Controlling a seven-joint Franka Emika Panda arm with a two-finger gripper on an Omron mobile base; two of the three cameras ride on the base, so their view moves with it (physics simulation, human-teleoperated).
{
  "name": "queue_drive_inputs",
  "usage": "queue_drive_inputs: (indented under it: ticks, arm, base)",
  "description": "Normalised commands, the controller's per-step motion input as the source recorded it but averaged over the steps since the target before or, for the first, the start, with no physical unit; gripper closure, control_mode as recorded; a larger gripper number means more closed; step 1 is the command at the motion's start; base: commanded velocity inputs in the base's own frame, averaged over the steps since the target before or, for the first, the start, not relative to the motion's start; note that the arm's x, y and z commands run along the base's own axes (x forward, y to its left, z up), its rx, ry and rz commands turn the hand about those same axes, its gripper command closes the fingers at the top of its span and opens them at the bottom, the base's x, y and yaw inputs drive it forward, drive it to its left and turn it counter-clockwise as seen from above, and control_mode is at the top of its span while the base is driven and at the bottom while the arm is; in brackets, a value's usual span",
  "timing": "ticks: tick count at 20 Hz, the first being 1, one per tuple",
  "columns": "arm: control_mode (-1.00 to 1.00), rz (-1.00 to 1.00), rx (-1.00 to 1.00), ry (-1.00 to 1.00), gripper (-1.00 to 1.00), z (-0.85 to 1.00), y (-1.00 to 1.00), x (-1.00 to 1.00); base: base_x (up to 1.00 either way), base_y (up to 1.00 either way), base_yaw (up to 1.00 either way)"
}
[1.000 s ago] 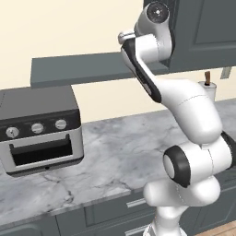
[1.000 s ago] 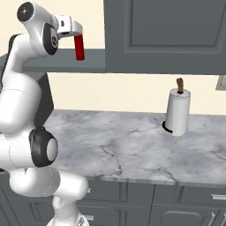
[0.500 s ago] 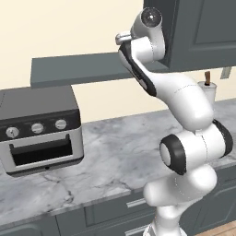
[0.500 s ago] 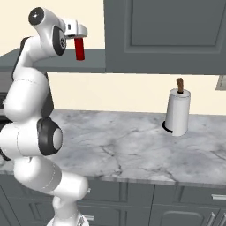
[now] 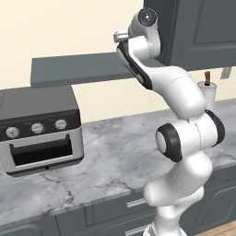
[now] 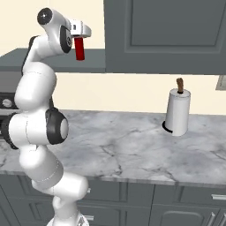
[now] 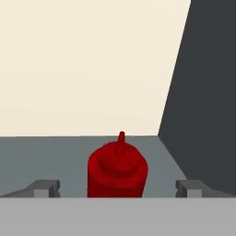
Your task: Move the shaker and ketchup from the cabinet to the dining counter.
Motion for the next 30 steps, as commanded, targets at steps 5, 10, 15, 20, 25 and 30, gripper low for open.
queue_drive_inputs:
  ticks: [5,10,15,20,25,30]
  arm:
    - [-1.0,-0.01,0.03,0.01,-1.0,-0.03,0.0,0.37]
    - [-1.0,-0.02,0.01,0.03,-1.0,-0.09,0.0,0.39]
    - [-1.0,-0.01,0.0,0.03,1.0,-0.1,0.01,0.27]
    - [-1.0,0.0,0.02,-0.01,1.0,0.03,0.0,-0.23]
    - [-1.0,0.0,0.02,-0.16,1.0,0.11,0.0,-0.9]
    - [-1.0,0.0,0.01,-0.21,1.0,0.14,0.0,-1.0]
  base:
    - [0.0,0.0,0.0]
    - [0.0,0.0,0.0]
    - [0.0,0.0,0.0]
    - [0.0,0.0,0.0]
    - [0.0,0.0,0.0]
    - [0.0,0.0,0.0]
